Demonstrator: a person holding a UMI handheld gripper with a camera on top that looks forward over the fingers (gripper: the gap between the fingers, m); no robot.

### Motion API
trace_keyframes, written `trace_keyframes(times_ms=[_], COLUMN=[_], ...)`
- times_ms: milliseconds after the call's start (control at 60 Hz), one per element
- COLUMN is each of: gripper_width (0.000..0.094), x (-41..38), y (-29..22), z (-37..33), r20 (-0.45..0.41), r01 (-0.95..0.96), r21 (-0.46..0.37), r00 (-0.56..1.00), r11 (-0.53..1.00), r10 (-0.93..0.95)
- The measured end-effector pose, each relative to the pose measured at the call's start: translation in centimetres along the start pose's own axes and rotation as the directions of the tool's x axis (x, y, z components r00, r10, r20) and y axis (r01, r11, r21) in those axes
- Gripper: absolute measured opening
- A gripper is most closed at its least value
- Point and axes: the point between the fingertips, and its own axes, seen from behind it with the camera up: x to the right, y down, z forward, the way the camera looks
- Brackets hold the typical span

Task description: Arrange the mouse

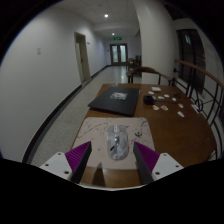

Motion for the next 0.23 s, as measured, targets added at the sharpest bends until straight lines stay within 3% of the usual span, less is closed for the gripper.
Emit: trace_keyframes(times_ms=[233], gripper_width=[0.0858], x=[-2.8], y=[2.7], z=[-11.0], r20=[-0.006], r01=[0.062], r21=[0.070], r00=[0.998], r11=[0.996], r10=[-0.062])
